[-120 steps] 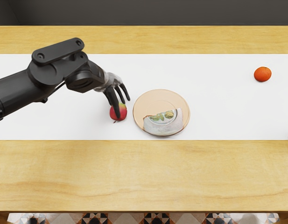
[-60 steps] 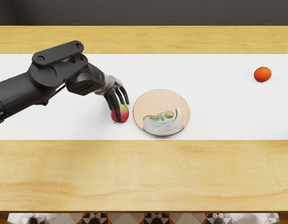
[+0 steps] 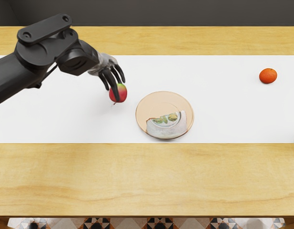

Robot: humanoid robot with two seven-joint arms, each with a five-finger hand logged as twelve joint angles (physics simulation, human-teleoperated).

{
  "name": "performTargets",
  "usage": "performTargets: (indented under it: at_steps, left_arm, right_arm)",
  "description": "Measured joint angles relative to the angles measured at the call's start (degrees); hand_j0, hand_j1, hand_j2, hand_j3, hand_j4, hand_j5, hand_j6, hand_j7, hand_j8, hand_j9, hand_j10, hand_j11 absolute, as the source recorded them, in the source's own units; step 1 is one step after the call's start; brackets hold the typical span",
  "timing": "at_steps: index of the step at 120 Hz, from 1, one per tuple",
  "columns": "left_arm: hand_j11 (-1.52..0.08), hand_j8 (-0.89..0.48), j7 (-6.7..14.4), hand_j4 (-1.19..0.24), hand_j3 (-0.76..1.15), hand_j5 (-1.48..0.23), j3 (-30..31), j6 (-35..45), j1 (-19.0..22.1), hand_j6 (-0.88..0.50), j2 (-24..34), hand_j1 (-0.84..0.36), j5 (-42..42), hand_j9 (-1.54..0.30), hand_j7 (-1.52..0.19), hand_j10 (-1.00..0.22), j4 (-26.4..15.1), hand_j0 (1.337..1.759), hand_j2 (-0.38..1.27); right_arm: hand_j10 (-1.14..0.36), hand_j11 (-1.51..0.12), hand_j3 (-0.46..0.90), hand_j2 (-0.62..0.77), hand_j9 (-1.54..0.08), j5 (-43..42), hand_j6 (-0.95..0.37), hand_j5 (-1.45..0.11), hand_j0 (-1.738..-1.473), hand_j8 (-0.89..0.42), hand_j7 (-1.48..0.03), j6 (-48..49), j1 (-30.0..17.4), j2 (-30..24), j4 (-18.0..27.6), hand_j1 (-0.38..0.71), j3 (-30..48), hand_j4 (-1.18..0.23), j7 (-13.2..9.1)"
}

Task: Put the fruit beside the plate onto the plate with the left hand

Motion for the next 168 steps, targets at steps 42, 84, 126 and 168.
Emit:
performTargets:
  at_steps: [42,84,126,168]
  left_arm:
    - [-1.15,-0.45,0.0,-0.83,0.00,-1.23,0.1,-0.7,-2.0,-0.43,-2.0,-0.36,-1.4,-1.15,-1.15,-0.87,0.1,1.655,0.86]
    - [-0.92,-0.46,0.0,-0.67,0.00,-0.96,0.2,-0.4,-3.4,-0.41,-5.5,-0.34,-1.6,-0.92,-0.92,-0.68,-0.2,1.653,0.77]
    - [-0.26,-0.15,0.0,-0.19,0.00,-0.26,-0.6,-0.6,-4.1,-0.15,-5.5,0.14,-1.9,-0.26,-0.26,-0.19,-1.1,1.657,0.15]
    - [-0.07,-0.05,0.0,-0.05,0.00,-0.07,-17.6,-11.5,4.9,-0.04,5.3,0.29,-14.8,-0.07,-0.07,-0.05,-1.1,1.658,0.03]
  right_arm:
    - [0.00,0.00,0.00,0.00,0.00,0.0,0.00,0.00,-1.658,0.00,0.00,0.0,0.0,0.0,0.0,-0.35,0.0,0.00,0.0]
    - [0.00,0.00,0.00,0.00,0.00,0.0,0.00,0.00,-1.658,0.00,0.00,0.0,0.0,0.0,0.0,-0.35,0.0,0.00,0.0]
    - [0.00,0.00,0.00,0.00,0.00,0.0,0.00,0.00,-1.658,0.00,0.00,0.0,0.0,0.0,0.0,-0.35,0.0,0.00,0.0]
    - [0.00,0.00,0.00,0.00,0.00,0.0,0.00,0.00,-1.658,0.00,0.00,0.0,0.0,0.0,0.0,-0.35,0.0,0.00,0.0]
